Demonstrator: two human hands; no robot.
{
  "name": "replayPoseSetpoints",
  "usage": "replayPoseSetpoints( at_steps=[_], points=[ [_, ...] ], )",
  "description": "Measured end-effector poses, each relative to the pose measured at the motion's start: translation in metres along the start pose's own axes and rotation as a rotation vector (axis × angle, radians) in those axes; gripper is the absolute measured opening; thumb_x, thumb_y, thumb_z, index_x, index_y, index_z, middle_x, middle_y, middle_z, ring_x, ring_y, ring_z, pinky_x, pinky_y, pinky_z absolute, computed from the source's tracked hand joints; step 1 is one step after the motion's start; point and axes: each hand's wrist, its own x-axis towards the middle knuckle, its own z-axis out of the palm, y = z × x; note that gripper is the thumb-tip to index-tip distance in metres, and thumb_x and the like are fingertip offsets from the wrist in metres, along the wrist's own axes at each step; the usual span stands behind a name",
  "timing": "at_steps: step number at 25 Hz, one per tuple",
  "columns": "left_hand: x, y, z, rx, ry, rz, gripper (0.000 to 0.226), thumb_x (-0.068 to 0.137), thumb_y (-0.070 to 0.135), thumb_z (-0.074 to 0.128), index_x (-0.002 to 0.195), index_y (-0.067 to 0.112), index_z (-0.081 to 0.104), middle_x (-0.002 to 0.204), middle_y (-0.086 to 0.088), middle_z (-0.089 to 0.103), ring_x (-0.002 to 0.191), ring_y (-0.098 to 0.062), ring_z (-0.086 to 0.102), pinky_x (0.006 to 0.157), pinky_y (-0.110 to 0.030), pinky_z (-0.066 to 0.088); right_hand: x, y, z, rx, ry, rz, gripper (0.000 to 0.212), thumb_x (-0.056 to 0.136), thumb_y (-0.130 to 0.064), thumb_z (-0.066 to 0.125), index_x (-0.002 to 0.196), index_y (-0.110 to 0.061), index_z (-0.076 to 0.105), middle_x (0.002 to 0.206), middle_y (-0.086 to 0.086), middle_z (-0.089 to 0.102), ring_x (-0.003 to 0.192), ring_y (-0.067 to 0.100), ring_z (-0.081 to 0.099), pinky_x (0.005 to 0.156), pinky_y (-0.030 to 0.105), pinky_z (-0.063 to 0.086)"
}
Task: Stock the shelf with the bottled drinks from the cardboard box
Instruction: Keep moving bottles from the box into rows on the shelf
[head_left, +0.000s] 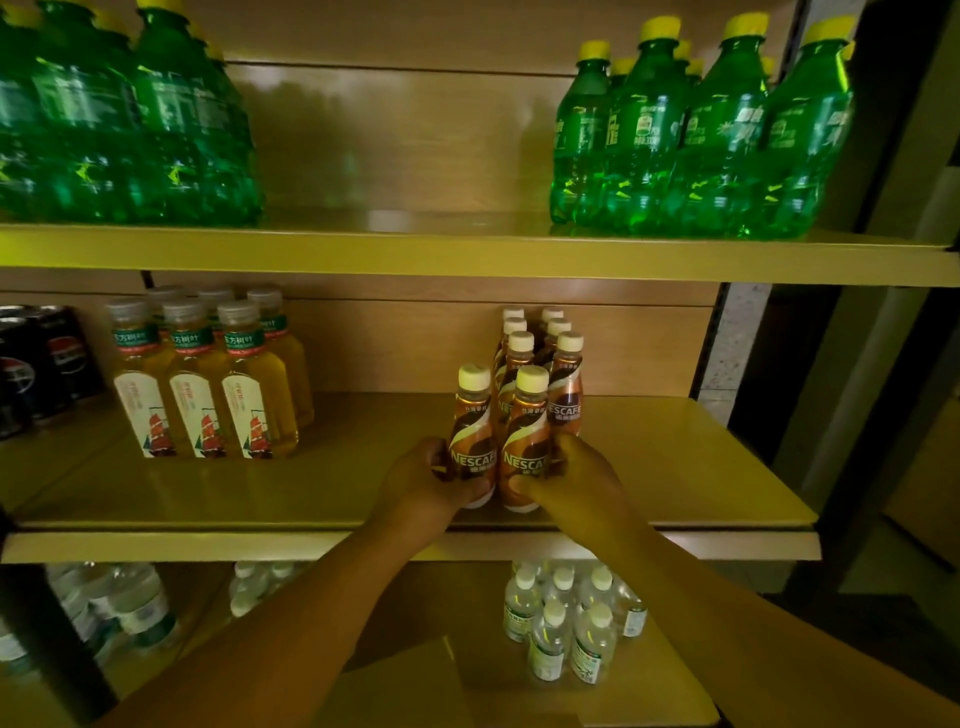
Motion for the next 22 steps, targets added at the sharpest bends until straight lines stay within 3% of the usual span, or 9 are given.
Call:
replayPoseSetpoints(
  at_steps=[6,11,17,22],
  points=[
    [0.013,0.026,0.023,0.018,-0.036,-0.014,0.039,0.073,0.029,0.084,0.102,0.027,0.060,0.096,0.014,0.062,0.087,-0.004,0.059,0.073,-0.027,0.051,0.010,0.007,-0.031,0.010,0.025,0.051,0.052,0.076,-0.020,0.084,0.121,-0.029,0.060,0.108,-0.011,0.066,0.100,0.011,0.063,0.083,0.025,0.049],
    [0.023,0.031,0.049,0.069,-0.043,-0.017,0.039,0.075,0.031,0.082,0.104,0.028,0.057,0.092,0.019,0.057,0.083,0.001,0.054,0.063,-0.017,0.038,0.025,0.023,-0.050,-0.014,0.042,0.067,0.051,0.076,-0.020,0.084,0.121,-0.025,0.061,0.110,-0.007,0.066,0.102,0.015,0.063,0.085,0.030,0.051],
    [0.030,0.025,0.061,0.012,-0.009,-0.027,0.050,0.075,0.028,0.083,0.113,0.023,0.050,0.104,0.008,0.059,0.095,-0.010,0.058,0.069,-0.019,0.044,0.033,0.029,-0.054,0.016,0.080,0.067,0.048,0.077,-0.020,0.083,0.116,-0.024,0.056,0.109,-0.008,0.065,0.100,0.012,0.062,0.079,0.024,0.049],
    [0.038,0.015,0.065,0.003,-0.012,-0.009,0.052,0.078,0.030,0.080,0.120,0.023,0.051,0.117,0.004,0.060,0.106,-0.015,0.059,0.085,-0.028,0.048,0.038,0.028,-0.054,0.003,0.081,0.049,0.043,0.078,-0.019,0.082,0.114,-0.023,0.059,0.107,-0.008,0.063,0.099,0.011,0.060,0.076,0.019,0.046]
  ],
)
